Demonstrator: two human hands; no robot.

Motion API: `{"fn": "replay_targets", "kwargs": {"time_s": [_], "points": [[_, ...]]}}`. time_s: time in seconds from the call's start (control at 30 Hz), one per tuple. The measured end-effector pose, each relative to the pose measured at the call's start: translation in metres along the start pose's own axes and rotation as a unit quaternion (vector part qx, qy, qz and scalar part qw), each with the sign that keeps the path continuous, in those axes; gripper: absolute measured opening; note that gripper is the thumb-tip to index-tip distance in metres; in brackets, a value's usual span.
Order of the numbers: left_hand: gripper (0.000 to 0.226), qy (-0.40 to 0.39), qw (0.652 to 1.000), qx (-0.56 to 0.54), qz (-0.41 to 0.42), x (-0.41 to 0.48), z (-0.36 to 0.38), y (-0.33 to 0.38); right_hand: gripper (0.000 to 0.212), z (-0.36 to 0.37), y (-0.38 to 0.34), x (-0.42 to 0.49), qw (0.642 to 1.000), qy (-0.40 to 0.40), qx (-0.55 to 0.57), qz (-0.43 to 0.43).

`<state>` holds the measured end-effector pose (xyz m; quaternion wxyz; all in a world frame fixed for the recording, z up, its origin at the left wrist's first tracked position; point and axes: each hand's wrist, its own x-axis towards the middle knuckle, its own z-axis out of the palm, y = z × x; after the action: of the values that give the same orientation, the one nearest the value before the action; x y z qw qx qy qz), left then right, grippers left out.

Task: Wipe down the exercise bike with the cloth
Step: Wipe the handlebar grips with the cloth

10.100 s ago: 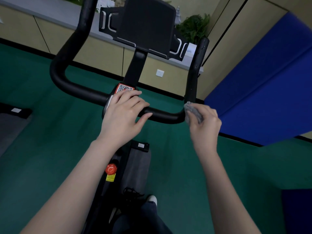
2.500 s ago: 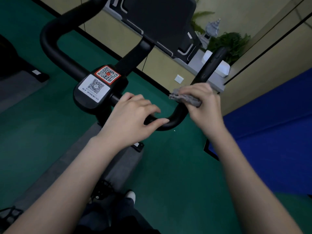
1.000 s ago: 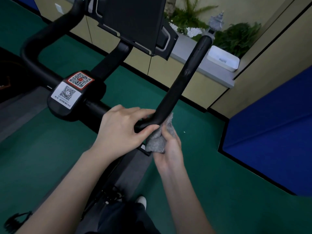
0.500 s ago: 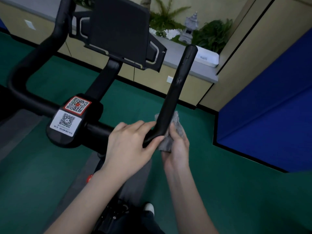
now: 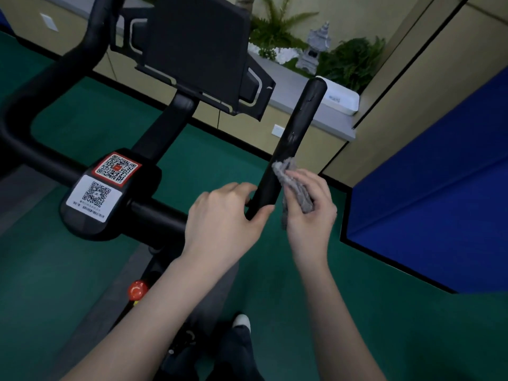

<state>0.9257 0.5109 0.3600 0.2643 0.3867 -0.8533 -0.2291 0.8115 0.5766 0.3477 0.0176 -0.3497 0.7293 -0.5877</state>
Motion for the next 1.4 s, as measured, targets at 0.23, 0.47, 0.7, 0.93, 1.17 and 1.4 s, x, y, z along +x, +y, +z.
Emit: {"fn": "replay_targets", "kwargs": {"time_s": [0.23, 0.47, 0.7, 0.93, 1.17, 1.4], "points": [[0.034, 0.043, 0.999, -0.004, -0.011, -0.001, 0.002, 0.002, 0.028, -0.022, -0.004, 0.048, 0.956, -0.151, -0.177, -0.181], [0.034, 0.043, 0.998, 0.015, -0.031, -0.005, 0.003, 0.003, 0.032, -0.024, -0.031, 0.081, 0.835, -0.381, -0.265, -0.297], [0.034, 0.041, 0.998, 0.003, -0.044, -0.007, 0.004, 0.005, 0.025, 0.002, -0.051, 0.116, 0.755, -0.445, -0.357, -0.324], [0.04, 0.042, 0.998, -0.006, -0.046, -0.007, 0.004, 0.002, 0.023, 0.028, -0.062, 0.111, 0.666, -0.588, -0.369, -0.273], [0.043, 0.027, 0.998, 0.002, -0.061, -0.005, 0.007, -0.001, 0.015, 0.034, -0.066, 0.114, 0.649, -0.631, -0.358, -0.228], [0.044, 0.025, 0.998, 0.002, -0.062, -0.006, 0.007, -0.001, 0.019, 0.034, -0.062, 0.125, 0.66, -0.567, -0.418, -0.261]]}}
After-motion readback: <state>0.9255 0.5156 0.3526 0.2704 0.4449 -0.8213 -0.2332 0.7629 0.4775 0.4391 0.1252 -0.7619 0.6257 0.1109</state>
